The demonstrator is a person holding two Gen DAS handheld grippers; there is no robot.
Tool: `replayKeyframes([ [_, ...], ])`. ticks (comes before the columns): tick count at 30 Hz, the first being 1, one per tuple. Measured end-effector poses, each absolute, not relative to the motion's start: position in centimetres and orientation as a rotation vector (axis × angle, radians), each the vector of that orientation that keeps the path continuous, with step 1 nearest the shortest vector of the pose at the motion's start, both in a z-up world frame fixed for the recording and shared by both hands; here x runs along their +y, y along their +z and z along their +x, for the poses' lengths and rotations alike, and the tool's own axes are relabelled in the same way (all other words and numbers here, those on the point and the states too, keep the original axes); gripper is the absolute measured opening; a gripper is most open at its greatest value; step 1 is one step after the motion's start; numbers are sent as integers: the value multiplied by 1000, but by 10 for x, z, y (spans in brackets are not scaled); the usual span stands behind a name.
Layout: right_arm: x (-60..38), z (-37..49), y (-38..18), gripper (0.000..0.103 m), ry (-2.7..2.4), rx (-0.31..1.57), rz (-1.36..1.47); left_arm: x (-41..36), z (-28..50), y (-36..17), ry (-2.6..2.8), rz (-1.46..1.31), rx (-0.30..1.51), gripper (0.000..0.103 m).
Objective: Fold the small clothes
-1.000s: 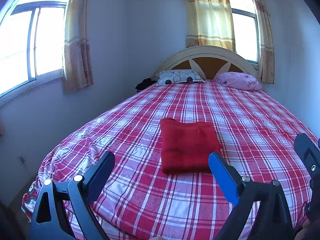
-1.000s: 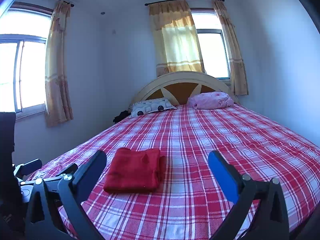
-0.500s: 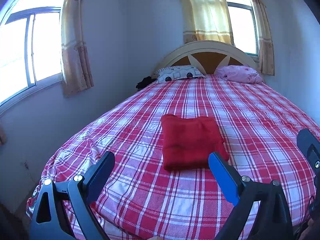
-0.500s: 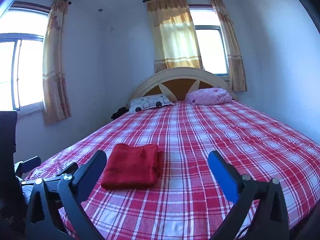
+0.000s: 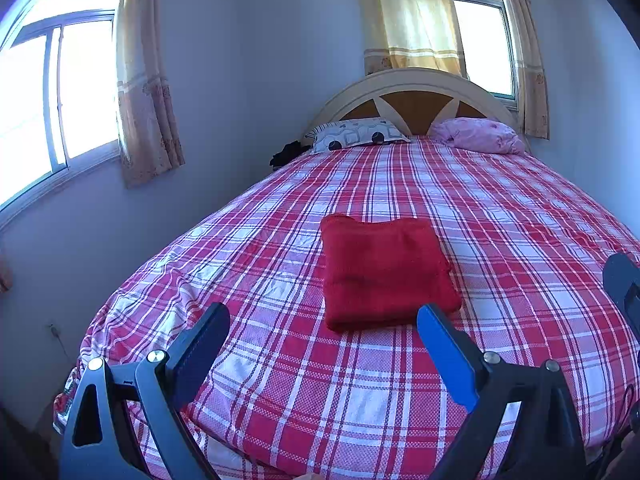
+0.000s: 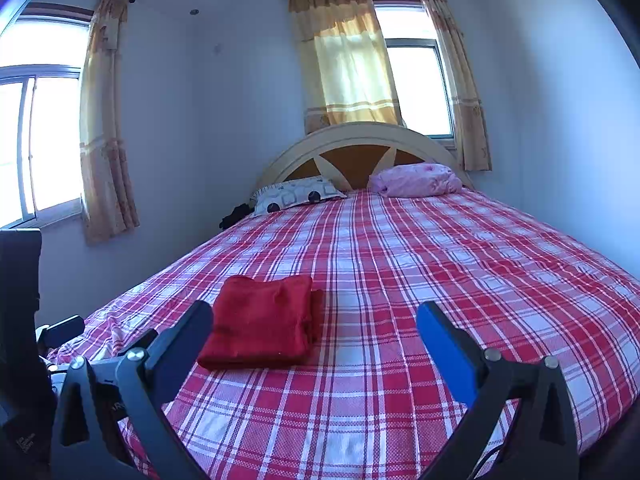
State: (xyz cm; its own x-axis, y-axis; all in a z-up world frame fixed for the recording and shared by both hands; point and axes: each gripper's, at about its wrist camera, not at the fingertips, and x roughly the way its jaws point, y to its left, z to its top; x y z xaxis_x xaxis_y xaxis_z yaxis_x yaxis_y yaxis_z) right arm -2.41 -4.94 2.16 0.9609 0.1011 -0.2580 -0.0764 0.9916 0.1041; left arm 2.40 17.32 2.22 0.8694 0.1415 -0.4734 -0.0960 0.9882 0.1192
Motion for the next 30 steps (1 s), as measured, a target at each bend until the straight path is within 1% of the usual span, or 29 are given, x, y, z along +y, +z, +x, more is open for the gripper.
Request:
replayKeyframes([
  [30, -48, -26, 14, 103, 89, 279, 98, 178, 29, 18, 108, 62, 532, 95],
])
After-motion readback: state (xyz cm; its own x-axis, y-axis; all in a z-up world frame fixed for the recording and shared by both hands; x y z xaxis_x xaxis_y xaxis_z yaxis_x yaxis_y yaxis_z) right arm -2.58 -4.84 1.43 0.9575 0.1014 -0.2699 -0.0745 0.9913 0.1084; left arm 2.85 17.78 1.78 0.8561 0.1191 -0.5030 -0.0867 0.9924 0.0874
